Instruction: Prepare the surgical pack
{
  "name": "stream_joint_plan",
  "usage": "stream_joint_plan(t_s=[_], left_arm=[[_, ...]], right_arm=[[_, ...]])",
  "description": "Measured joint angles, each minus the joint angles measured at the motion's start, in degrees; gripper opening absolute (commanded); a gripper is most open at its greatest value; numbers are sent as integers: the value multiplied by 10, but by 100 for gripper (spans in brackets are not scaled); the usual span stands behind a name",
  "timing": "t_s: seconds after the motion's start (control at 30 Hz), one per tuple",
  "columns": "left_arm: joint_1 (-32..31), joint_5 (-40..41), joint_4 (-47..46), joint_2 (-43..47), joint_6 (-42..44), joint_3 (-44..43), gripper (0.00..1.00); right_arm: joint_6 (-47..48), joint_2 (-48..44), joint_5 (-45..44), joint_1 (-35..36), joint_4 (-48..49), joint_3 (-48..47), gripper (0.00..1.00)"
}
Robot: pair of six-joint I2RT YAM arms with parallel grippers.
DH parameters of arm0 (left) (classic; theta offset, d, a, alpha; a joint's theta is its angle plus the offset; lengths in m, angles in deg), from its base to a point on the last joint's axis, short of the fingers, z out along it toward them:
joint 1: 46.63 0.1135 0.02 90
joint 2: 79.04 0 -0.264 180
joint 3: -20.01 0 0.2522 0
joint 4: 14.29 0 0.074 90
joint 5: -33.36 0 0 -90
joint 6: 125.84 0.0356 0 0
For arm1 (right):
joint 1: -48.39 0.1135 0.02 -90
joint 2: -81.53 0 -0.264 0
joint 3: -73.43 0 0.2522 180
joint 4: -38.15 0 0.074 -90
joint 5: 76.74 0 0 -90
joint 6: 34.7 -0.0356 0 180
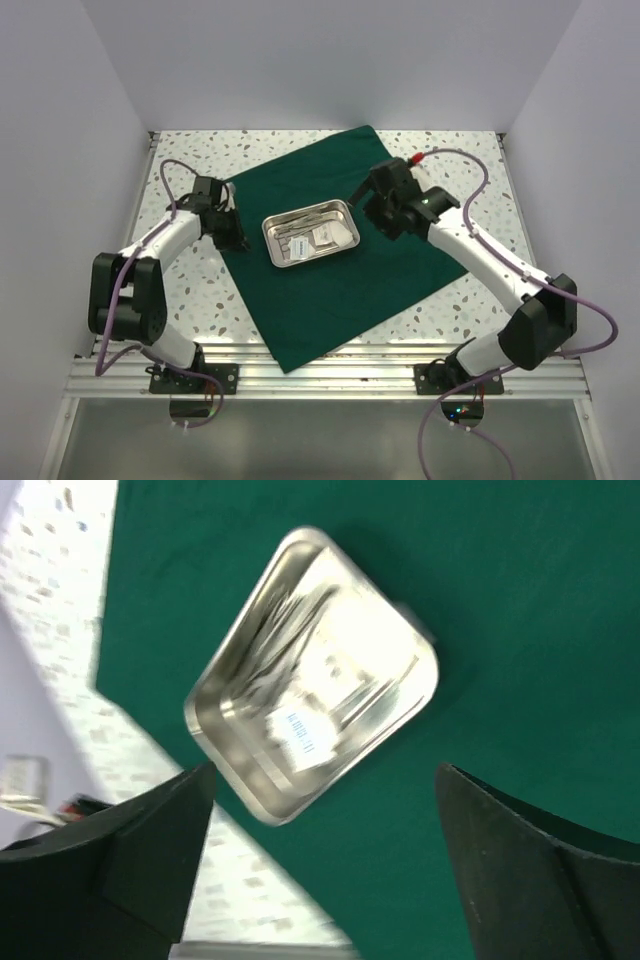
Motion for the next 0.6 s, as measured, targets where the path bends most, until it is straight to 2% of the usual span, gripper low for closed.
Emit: stream_joint_plan(t_s=[0.03, 0.1, 0.13, 0.2, 0.23, 0.3, 0.4, 0.6], left_arm=[[-5, 0, 0, -10, 0, -5, 7], [-14, 2, 4, -31, 1, -20, 5], [-18, 2, 5, -39, 1, -27, 5], [-24, 5, 8, -55, 1, -43, 2], [-25, 5, 8, -64, 1, -51, 1], [-26, 8, 10, -82, 1, -67, 1], [-26, 11, 12, -115, 1, -91, 4], [-28, 16, 27, -182, 0, -147, 5]], right_arm=[[63, 3, 0, -17, -6, -17, 72], [177, 18, -2, -50, -18, -44, 63], [227, 33, -2, -65, -27, -60, 51], [307, 70, -2, -87, -35, -87, 38], [346, 96, 1, -95, -36, -101, 26], [408, 147, 16, -106, -34, -125, 20], [468, 215, 54, -114, -33, -145, 17], [522, 341, 129, -116, -33, -218, 12]])
